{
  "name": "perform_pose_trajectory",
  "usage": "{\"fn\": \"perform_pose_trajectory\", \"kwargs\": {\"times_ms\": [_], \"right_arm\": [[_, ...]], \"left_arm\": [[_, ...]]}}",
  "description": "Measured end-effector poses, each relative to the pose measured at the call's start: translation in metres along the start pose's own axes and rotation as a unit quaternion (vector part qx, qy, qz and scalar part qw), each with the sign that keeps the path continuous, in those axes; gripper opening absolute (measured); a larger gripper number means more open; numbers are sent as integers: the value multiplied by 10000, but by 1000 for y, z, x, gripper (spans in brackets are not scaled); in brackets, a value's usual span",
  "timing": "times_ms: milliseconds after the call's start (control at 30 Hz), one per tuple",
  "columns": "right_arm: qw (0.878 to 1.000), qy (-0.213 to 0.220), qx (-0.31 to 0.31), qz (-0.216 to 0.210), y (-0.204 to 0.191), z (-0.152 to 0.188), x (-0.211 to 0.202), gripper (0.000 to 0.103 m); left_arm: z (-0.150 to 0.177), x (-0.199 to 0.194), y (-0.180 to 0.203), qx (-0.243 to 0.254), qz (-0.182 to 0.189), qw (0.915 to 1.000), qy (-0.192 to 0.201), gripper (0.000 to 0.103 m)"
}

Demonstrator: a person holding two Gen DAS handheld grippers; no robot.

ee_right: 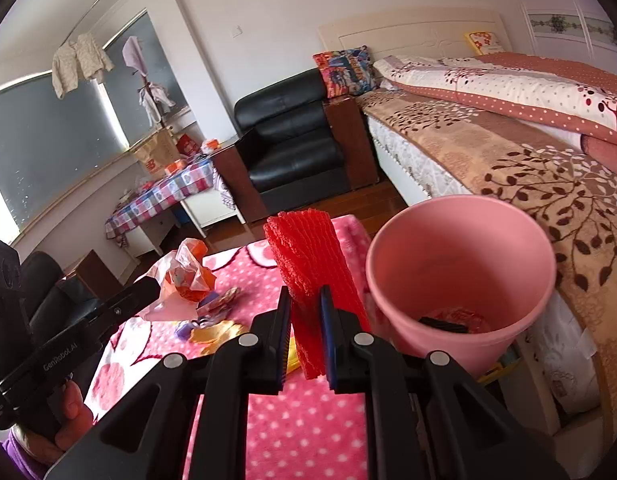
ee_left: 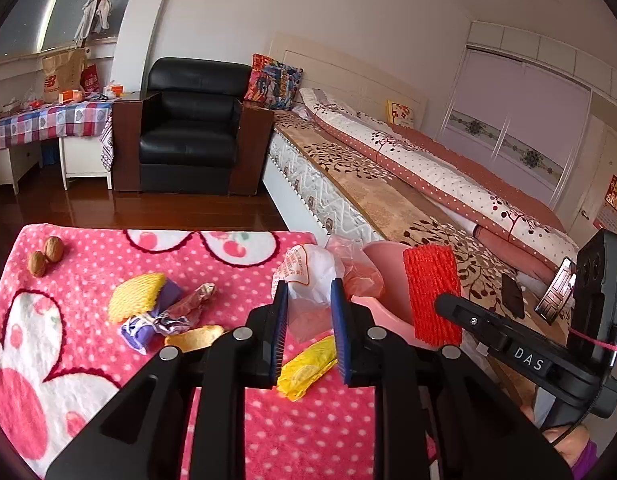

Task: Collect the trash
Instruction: 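Carry the red foam net and white bag over the pink bucket with both tools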

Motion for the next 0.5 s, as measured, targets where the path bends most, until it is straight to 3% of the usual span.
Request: {"fn": "perform_pose_trajectory", "kwargs": {"times_ms": [500], "right_arm": [[9977, 121, 505, 428, 86, -17, 11, 13]], "left_arm": [[16, 63, 85, 441, 657, 9966, -245, 21]]}}
Point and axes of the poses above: each gripper's, at about its wrist camera, not at the fingertips, and x roughly the way its jaws point, y to its right, z to its underside, the point moved 7 cm from there along x, roughly the way its jaws point, and after that the axes turned 13 degrees about y, right-handed, at the moved point
